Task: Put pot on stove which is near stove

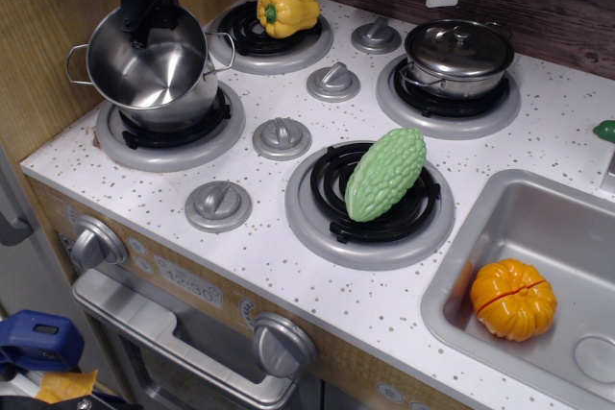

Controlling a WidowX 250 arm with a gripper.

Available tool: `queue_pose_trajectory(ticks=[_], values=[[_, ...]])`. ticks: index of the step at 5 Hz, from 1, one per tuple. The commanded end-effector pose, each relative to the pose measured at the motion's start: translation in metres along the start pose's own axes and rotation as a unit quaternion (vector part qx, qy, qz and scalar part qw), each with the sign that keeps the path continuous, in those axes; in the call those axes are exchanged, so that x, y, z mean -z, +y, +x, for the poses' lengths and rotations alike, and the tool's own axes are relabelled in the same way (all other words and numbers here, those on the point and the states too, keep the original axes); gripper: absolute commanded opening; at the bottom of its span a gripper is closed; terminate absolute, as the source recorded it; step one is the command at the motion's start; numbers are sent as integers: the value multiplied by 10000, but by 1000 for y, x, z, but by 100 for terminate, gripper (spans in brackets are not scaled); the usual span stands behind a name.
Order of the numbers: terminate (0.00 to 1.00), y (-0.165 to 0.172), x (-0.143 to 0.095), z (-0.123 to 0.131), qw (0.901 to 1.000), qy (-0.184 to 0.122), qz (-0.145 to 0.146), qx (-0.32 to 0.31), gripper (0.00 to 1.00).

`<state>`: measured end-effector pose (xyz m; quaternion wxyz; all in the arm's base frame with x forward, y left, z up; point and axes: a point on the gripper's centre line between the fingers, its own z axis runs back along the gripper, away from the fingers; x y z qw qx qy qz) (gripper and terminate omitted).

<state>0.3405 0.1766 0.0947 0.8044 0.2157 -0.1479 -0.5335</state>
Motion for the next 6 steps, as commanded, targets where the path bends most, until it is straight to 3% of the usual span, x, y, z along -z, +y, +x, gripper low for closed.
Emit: queue_pose_trajectory(ticks=[1,5,6], values=[[0,10,-12,-5,9995,-195,253,79,100],[0,10,-12,-5,9995,-195,253,79,100],[100,10,-12,-5,9995,-195,253,79,100]])
